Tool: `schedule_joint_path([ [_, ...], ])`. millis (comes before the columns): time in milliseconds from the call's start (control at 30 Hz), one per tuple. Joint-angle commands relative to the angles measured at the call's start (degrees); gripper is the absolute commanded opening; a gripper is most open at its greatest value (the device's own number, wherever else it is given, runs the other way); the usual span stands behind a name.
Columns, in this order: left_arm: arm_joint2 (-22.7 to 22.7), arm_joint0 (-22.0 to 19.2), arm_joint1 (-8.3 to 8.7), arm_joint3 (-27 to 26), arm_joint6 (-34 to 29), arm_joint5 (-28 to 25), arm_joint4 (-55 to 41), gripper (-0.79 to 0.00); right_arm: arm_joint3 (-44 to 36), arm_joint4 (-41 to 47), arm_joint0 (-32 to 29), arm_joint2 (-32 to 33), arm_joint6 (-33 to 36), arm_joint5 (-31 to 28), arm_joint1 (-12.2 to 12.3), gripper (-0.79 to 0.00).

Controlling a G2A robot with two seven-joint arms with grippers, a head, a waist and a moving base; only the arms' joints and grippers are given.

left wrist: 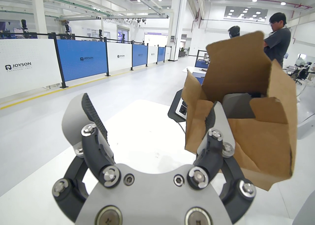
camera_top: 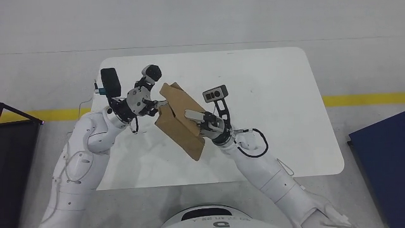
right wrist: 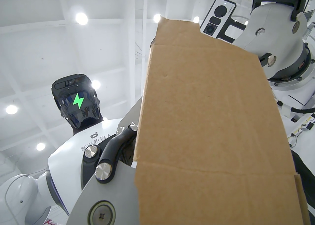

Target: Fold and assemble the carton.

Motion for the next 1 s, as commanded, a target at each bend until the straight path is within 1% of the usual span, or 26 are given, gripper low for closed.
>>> schedule_joint_path([
  [0, 0.42, -0.25, -0.05, 0.22, 0.19, -0.02, 0.45, 0.0, 0.21, -0.05, 0.13, 0.01, 0.03, 0.03, -0.17, -0.785],
  [467, 1.48, -1.72, -0.11, 1.48, -0.1, -0.2, 2.95, 0.0, 2.0, 0.3, 1.2, 0.37, 0.7, 0.7, -1.52, -0.785],
  [667, 1.64, -1.86, 0.05, 1.44, -0.12, -1.56, 6.02, 0.0, 2.58, 0.31, 1.55, 0.74, 0.99, 0.99, -2.03, -0.785],
  [800, 1.37, -2.04, -0.1, 2.21, 1.66, -0.15, 3.03, 0.0, 2.73, 0.18, 1.71, 1.0, 1.13, 1.13, -2.36, -0.785],
  [967, 0.08, -2.48, -0.09, 2.73, 2.26, 0.99, -1.52, 0.0, 3.04, 0.0, 1.69, 1.42, 1.2, 1.2, -2.72, -0.785],
])
